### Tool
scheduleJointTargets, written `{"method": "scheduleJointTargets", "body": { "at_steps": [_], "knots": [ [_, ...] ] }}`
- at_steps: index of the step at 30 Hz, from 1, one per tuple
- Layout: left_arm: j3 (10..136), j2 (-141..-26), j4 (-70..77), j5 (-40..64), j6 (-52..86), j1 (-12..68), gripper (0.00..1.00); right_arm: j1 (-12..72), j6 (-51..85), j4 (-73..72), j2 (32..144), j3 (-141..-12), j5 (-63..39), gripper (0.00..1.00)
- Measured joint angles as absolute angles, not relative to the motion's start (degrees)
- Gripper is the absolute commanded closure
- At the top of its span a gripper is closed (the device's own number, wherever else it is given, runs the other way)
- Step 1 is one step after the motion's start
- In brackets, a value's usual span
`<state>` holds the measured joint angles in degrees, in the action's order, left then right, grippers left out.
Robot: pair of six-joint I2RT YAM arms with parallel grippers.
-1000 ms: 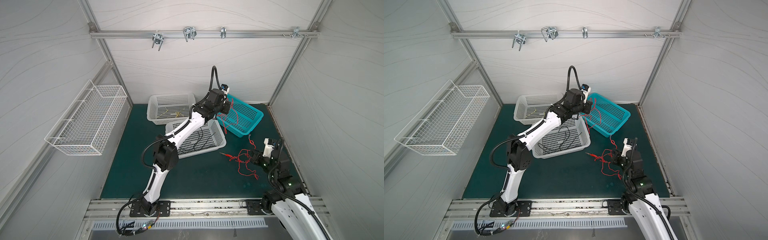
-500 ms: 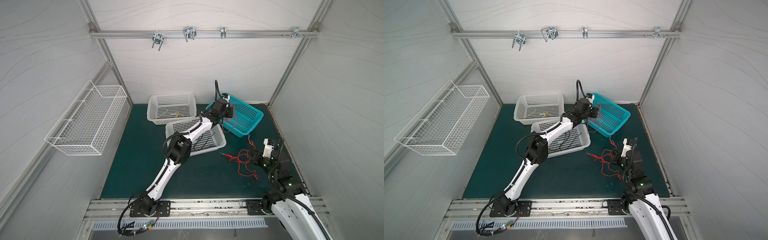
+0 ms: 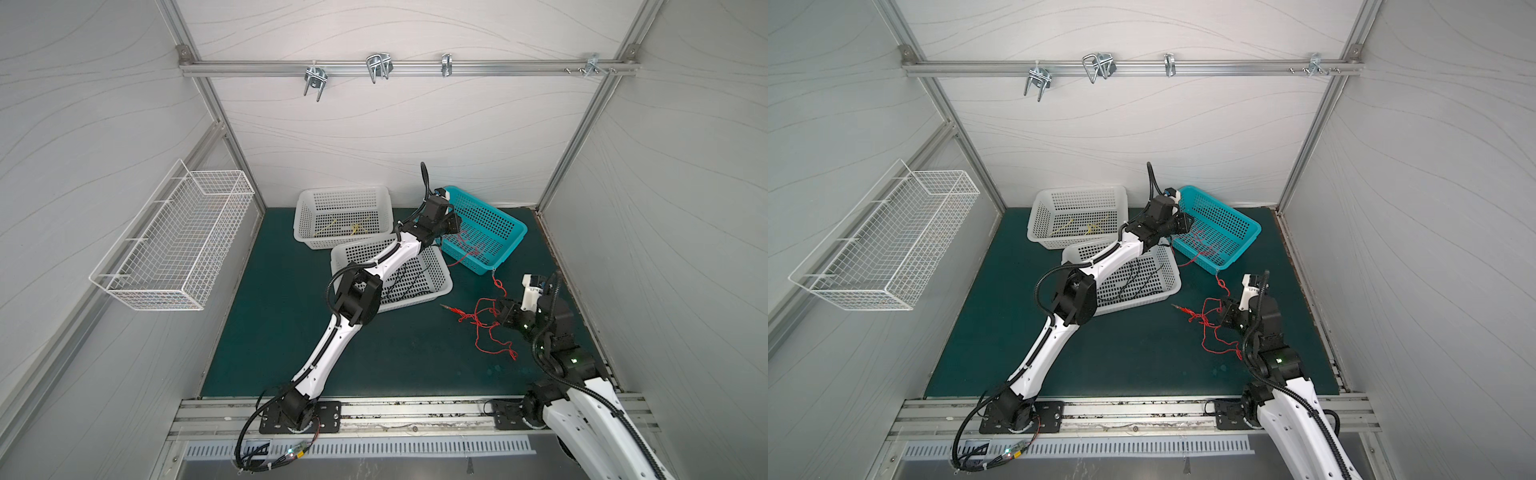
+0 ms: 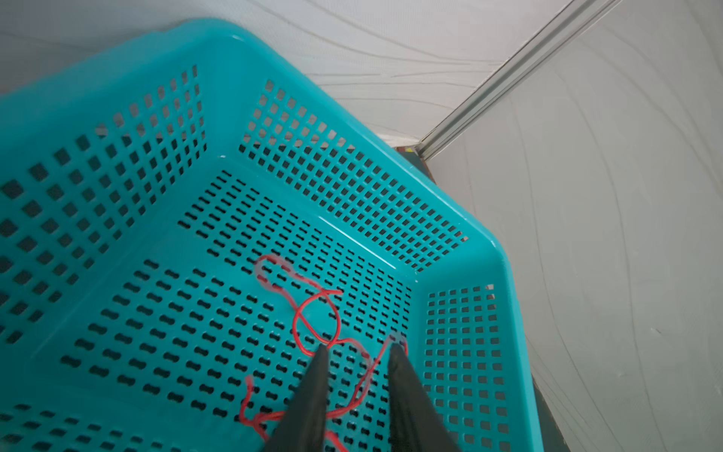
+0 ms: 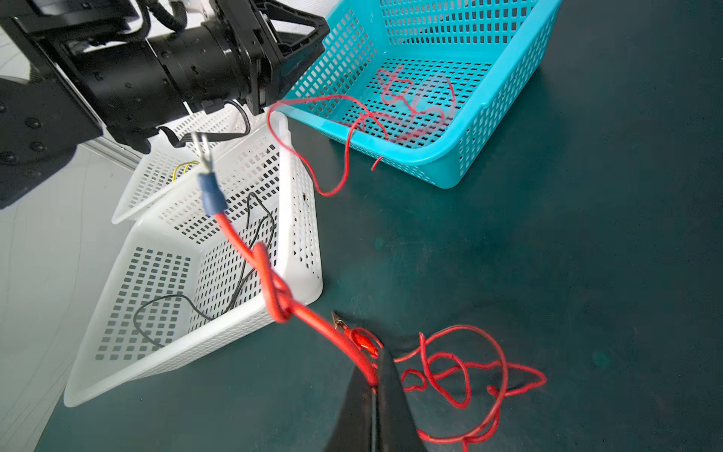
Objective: Untangle and sort cables by color
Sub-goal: Place the cable into the container.
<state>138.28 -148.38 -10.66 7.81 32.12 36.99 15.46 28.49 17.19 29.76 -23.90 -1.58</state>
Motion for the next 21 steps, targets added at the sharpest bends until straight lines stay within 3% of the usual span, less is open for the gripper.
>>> {"method": "scheduleJointTargets", "body": {
  "at_steps": [3, 12, 21],
  "knots": [
    [138.28, -148.35, -10.85, 8.54, 32.27, 36.73, 0.54, 15.46, 28.49, 17.19, 29.56, -23.9, -1.63, 1.0],
    [135.59, -146.56, -10.83, 12.84, 31.24, 36.86, 0.47, 15.46, 28.42, 17.37, 29.52, -24.25, -2.42, 1.0],
    [126.39, -135.83, -7.18, 19.84, 27.0, 36.86, 0.37, 15.46, 26.24, 19.05, 29.89, -30.74, -4.6, 1.0]
  ]
}}
